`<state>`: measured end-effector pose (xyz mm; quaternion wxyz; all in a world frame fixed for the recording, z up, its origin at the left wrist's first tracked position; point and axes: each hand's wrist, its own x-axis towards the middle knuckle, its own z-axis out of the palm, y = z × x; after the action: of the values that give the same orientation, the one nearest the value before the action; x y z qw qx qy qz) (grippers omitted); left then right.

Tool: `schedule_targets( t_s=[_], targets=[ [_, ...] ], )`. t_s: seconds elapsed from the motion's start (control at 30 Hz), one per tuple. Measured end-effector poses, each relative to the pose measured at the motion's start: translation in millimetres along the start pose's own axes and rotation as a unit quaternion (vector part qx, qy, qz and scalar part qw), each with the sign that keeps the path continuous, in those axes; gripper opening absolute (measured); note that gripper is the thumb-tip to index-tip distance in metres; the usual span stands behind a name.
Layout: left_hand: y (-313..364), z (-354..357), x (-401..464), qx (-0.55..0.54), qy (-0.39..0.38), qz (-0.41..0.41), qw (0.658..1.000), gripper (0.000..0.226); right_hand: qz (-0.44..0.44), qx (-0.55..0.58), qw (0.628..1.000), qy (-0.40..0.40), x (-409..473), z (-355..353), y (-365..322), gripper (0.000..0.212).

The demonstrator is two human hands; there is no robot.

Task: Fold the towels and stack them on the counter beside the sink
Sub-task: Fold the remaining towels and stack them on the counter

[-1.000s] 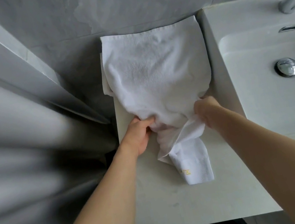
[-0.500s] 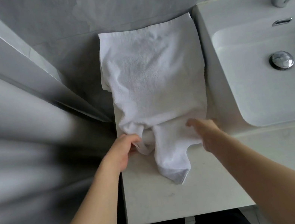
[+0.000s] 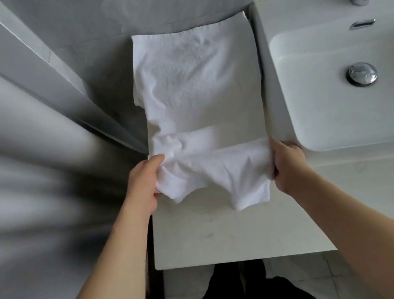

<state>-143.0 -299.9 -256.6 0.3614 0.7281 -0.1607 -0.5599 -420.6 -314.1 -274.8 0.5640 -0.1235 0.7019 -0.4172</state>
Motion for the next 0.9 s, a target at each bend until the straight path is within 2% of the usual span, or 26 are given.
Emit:
schedule_targets(
  t_s=[0.07,0.1,0.13,0.23,0.27,0.33,0.4,0.5,0.6,0.7,0.77,0.83,0.9],
  targets=[
    [-10,-8,-4,0.0,-0.031,-0.015,0.999,0.038,0.019,0.011,0.996,-0.083,-2,-9,1,0.023],
    [-18,-10,-7,0.023,-0.042,-0.025,0.999,0.039,0.037,-0.019,0.992,-0.119,-2,-14,8,0.03],
    [-28,-10,-9,0.065,-0.046,-0.04,0.996,0.038,0.052,-0.067,0.985,-0.149,0,-19,19,0.032],
    [-60,-7,-16,0.166,-0.036,-0.08,0.982,0.032,0.028,-0.287,0.936,-0.203,-6,-34,52,0.015],
    [-67,-6,-17,0.169,-0.01,-0.069,0.983,0.029,0.005,-0.34,0.92,-0.196,-6,-38,60,0.019],
    [-75,-3,-18,0.163,0.046,-0.027,0.985,0.027,0.001,-0.313,0.935,-0.167,-8,-40,67,0.022],
    [-75,-4,-19,0.134,0.053,-0.019,0.989,0.028,0.028,-0.268,0.953,-0.139,-6,-42,69,0.019],
    [-76,-12,-21,0.1,0.061,-0.034,0.993,0.025,0.073,-0.33,0.936,-0.095,-6,-55,70,0.017],
    [-83,-25,-23,0.156,0.134,0.016,0.978,0.023,0.104,-0.356,0.927,-0.06,-11,-74,78,0.022],
    [-89,-35,-26,0.239,0.17,0.051,0.955,0.024,0.087,-0.433,0.896,-0.045,-25,-82,78,0.03],
    [-89,-34,-29,0.318,0.179,0.068,0.929,0.018,0.04,-0.51,0.859,-0.026,-37,-78,76,0.038],
    [-86,-25,-28,0.384,0.178,0.097,0.901,0.025,-0.091,-0.581,0.808,0.002,-45,-66,73,0.049],
    [-79,-12,-15,0.416,0.185,0.134,0.88,0.04,-0.245,-0.597,0.764,0.005,-49,-42,65,0.056]
  ],
)
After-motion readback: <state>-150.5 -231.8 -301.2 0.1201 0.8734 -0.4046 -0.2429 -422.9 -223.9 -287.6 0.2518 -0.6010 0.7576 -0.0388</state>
